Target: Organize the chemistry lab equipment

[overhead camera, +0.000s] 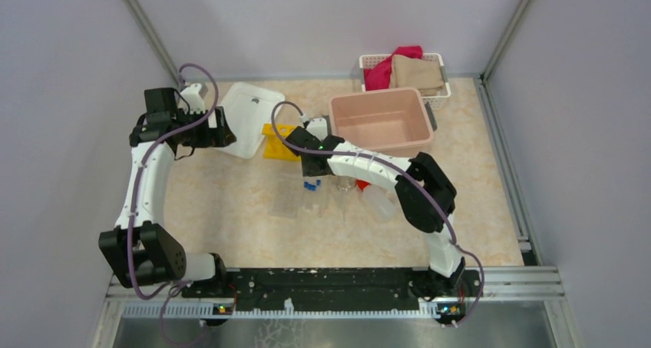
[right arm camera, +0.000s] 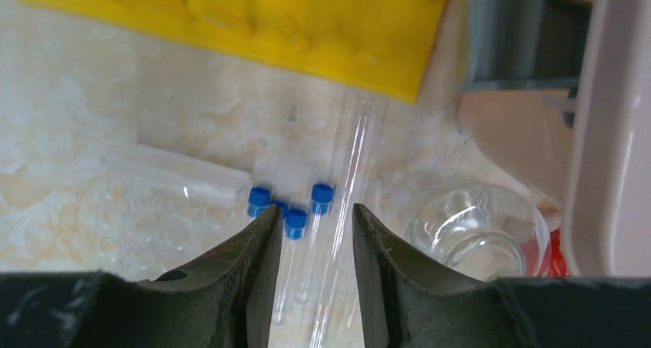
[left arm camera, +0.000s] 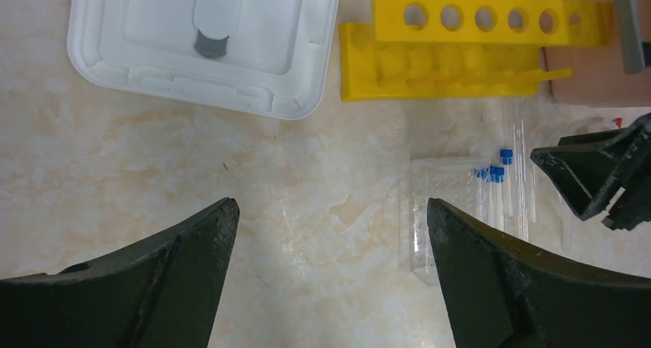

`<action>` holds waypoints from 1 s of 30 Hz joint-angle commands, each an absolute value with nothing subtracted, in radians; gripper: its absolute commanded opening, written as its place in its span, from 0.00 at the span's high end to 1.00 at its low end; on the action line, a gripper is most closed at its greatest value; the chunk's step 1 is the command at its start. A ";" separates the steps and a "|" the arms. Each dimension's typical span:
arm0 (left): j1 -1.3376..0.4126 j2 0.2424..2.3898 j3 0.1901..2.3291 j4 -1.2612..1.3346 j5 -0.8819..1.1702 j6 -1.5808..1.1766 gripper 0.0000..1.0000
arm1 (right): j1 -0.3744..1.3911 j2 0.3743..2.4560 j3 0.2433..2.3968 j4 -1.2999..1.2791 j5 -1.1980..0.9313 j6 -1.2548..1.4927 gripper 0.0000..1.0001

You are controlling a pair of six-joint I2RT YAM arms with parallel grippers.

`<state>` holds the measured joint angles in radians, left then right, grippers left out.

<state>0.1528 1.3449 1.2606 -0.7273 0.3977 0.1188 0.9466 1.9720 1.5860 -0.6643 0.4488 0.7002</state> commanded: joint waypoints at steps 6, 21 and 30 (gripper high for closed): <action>0.159 1.328 1.317 -0.759 0.431 0.101 0.01 | 0.901 2.012 1.562 -0.541 0.540 0.735 0.64; 0.159 1.328 1.351 -0.785 0.458 0.111 0.01 | 0.891 2.088 1.498 -0.480 0.576 0.779 0.71; 0.158 1.323 1.335 -0.769 0.450 0.113 0.01 | 0.890 2.051 1.392 -0.371 0.568 0.766 0.72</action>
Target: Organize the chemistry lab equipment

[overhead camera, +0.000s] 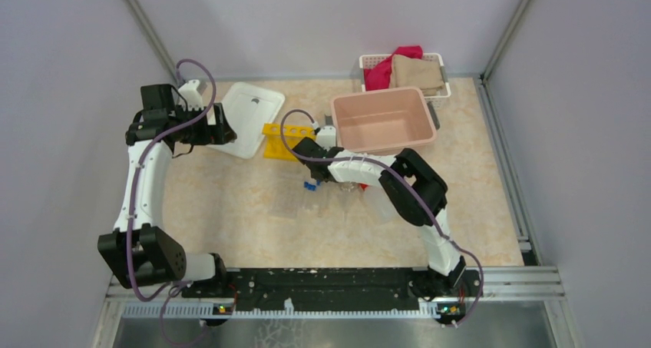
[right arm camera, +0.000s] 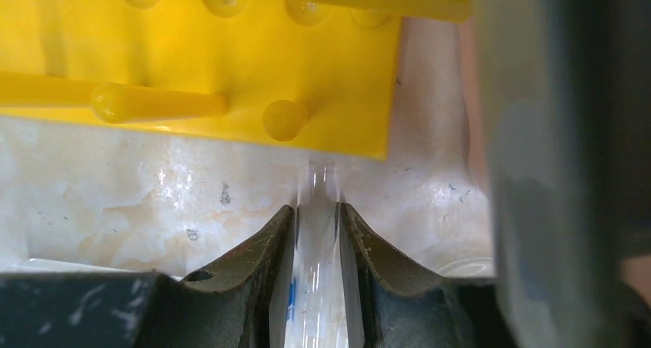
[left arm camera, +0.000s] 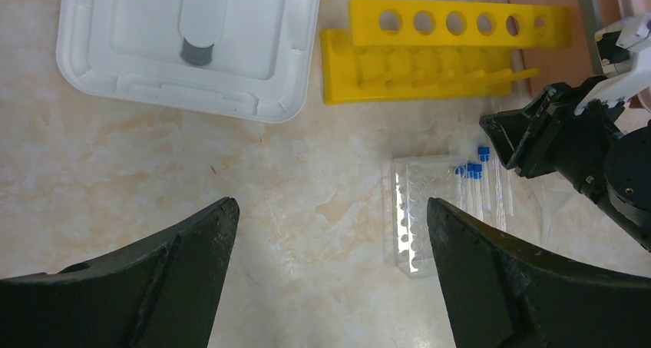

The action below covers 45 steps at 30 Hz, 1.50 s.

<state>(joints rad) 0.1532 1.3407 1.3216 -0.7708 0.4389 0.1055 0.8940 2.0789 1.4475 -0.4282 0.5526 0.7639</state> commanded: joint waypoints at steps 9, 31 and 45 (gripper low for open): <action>0.158 1.312 1.333 -0.764 0.471 0.114 0.01 | 0.905 2.044 1.414 -0.357 0.548 0.723 0.78; 0.159 1.284 1.342 -0.777 0.579 0.115 0.01 | 0.970 1.821 1.464 -0.377 0.540 0.664 1.00; 0.140 1.162 1.285 -0.744 0.975 0.128 0.01 | 1.014 1.615 1.560 -0.154 0.514 0.617 1.00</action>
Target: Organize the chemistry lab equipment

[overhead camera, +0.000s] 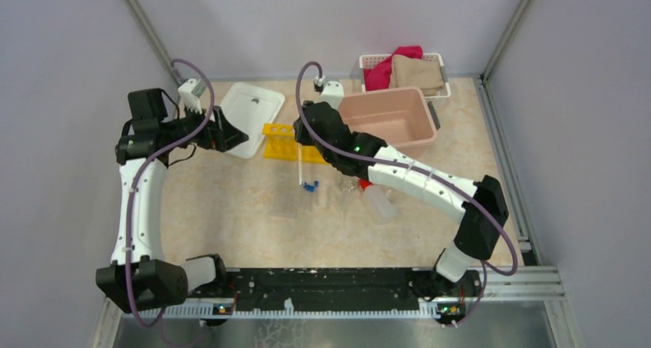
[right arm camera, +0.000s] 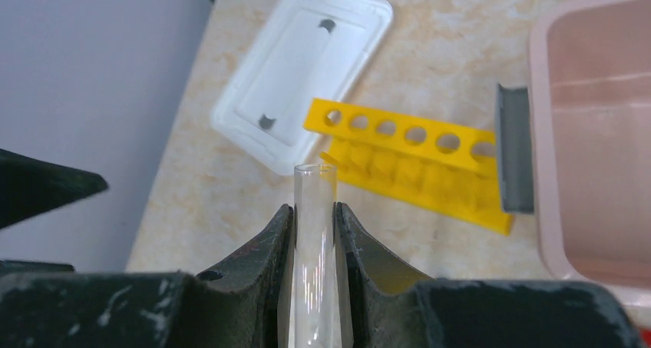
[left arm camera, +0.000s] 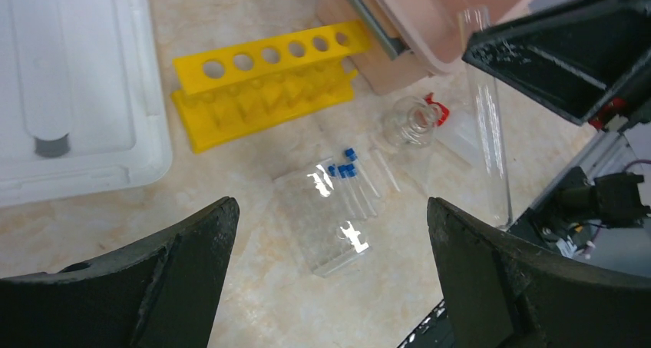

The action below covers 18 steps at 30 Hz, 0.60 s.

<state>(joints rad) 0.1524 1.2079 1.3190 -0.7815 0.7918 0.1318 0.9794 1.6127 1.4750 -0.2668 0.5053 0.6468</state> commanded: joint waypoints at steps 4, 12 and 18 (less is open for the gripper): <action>0.083 1.128 1.234 -0.686 0.995 0.107 0.01 | 1.060 1.674 1.659 -0.106 0.549 0.601 1.00; 0.004 1.127 1.231 -0.670 0.989 0.087 0.01 | 1.094 1.788 1.821 -0.109 0.581 0.628 1.00; -0.025 1.121 1.190 -0.639 0.988 0.082 0.03 | 1.100 1.790 1.839 -0.099 0.603 0.629 1.00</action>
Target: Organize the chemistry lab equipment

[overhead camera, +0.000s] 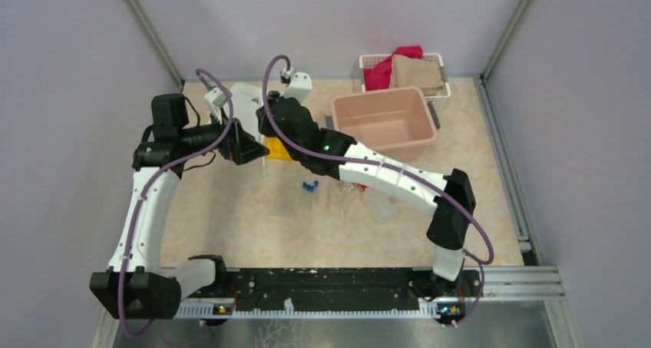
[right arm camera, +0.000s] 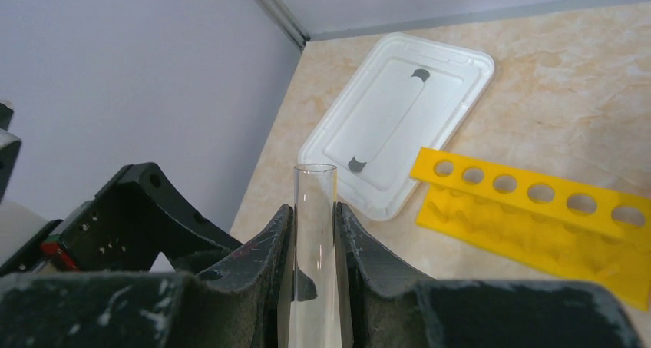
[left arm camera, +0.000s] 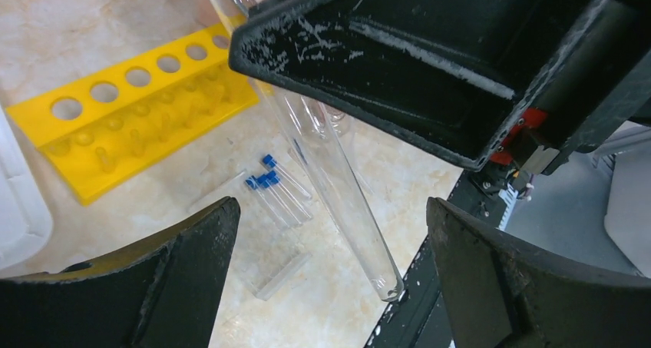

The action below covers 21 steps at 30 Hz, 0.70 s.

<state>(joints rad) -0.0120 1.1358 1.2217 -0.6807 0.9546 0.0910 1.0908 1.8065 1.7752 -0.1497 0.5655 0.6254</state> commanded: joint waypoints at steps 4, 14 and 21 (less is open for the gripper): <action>-0.032 1.118 1.146 -0.609 1.010 0.048 0.11 | 1.103 1.791 1.836 -0.094 0.614 0.634 1.00; -0.033 1.104 1.092 -0.541 1.010 0.027 0.51 | 1.107 1.773 1.801 -0.057 0.630 0.631 1.00; -0.032 1.122 1.087 -0.538 1.064 0.044 0.73 | 1.107 1.787 1.803 -0.060 0.602 0.643 0.96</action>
<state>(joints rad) -0.0269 1.1240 1.0992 -0.5747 1.0111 0.0212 1.0912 1.8069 1.7763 -0.1112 0.6128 0.6319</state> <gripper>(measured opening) 0.334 0.219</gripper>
